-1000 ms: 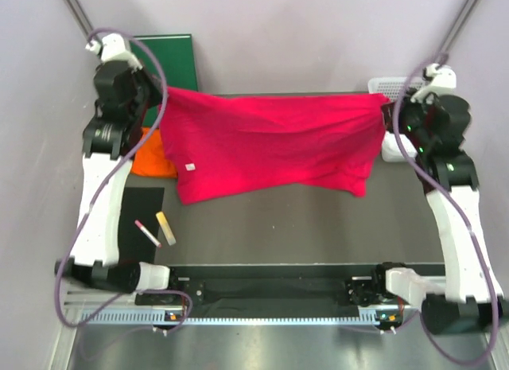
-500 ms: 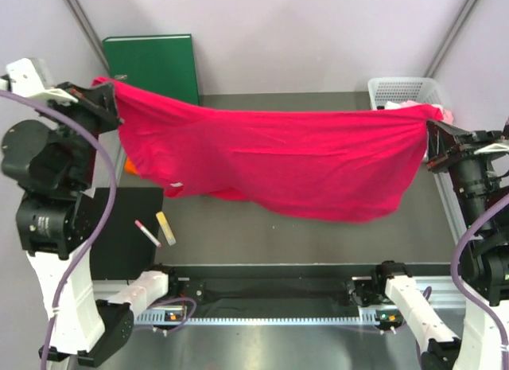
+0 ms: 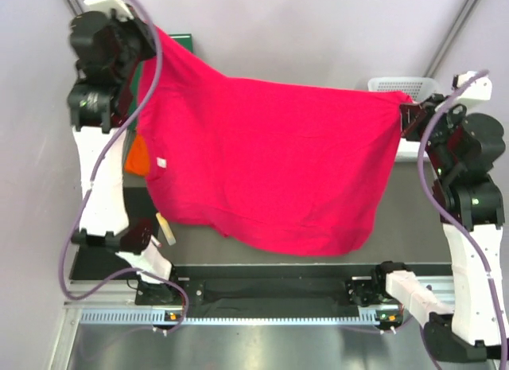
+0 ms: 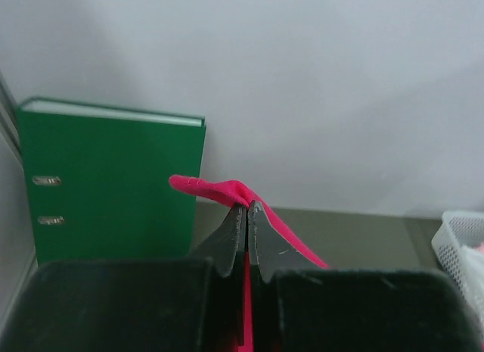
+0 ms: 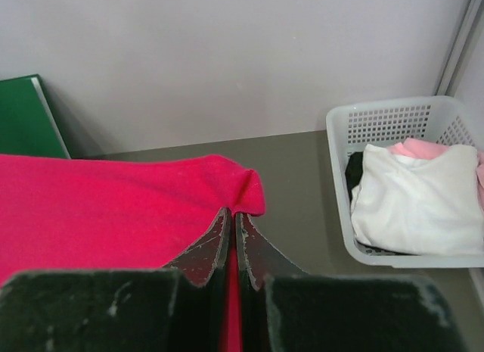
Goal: Fold and stack the t-shirts
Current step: Flatten out the tshirt
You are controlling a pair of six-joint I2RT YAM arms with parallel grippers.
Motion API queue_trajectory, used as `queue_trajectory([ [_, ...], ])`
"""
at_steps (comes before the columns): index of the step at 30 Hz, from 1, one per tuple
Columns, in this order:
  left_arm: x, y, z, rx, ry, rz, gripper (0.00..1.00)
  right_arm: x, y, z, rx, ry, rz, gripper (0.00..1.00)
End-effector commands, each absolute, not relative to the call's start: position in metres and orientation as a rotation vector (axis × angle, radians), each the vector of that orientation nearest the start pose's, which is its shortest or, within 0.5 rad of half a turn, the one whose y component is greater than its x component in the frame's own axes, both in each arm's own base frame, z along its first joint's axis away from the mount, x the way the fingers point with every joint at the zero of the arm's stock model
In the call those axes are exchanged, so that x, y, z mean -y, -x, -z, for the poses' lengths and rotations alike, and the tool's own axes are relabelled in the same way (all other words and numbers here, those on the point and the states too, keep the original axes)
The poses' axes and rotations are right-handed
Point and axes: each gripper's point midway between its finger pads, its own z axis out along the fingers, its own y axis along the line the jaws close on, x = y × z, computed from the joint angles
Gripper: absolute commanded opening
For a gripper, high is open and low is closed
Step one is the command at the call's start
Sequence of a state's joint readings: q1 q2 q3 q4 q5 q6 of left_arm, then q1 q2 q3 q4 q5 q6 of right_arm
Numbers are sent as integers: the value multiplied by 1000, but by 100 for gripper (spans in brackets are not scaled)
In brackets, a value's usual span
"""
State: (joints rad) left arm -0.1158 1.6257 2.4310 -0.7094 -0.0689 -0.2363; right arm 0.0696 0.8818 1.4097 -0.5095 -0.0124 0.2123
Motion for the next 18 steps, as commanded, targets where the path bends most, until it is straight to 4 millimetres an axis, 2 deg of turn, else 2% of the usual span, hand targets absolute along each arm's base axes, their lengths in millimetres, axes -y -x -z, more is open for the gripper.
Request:
queue_trajectory([
  [1,41,-375,-635,-1299,127,252,0,-21,-260,-534,-1339,-117,-207,0],
  [5,37,-354,-647,-1264,120,241,0,-22,-243,-564,-1265,-87,-207,0],
  [10,32,-313,-673,-1181,115,241,0,-27,-215,-594,-1181,-37,-225,0],
  [12,28,-293,-682,-1150,120,238,0,-29,-203,-601,-1157,-14,-232,0],
  [13,27,-290,-681,-1151,122,234,0,-29,-197,-604,-1149,-9,-235,0],
  [14,25,-274,-686,-1130,124,235,0,-30,-193,-605,-1144,-4,-237,0],
  [15,24,-268,-686,-1125,124,239,0,-30,-182,-607,-1127,-1,-245,0],
  [16,25,-265,-683,-1131,125,242,0,-30,-178,-605,-1132,-2,-249,0],
  [17,23,-248,-688,-1107,126,247,0,-30,-173,-605,-1130,-1,-251,0],
  [18,23,-241,-689,-1101,124,251,0,-29,-162,-606,-1116,2,-248,0],
])
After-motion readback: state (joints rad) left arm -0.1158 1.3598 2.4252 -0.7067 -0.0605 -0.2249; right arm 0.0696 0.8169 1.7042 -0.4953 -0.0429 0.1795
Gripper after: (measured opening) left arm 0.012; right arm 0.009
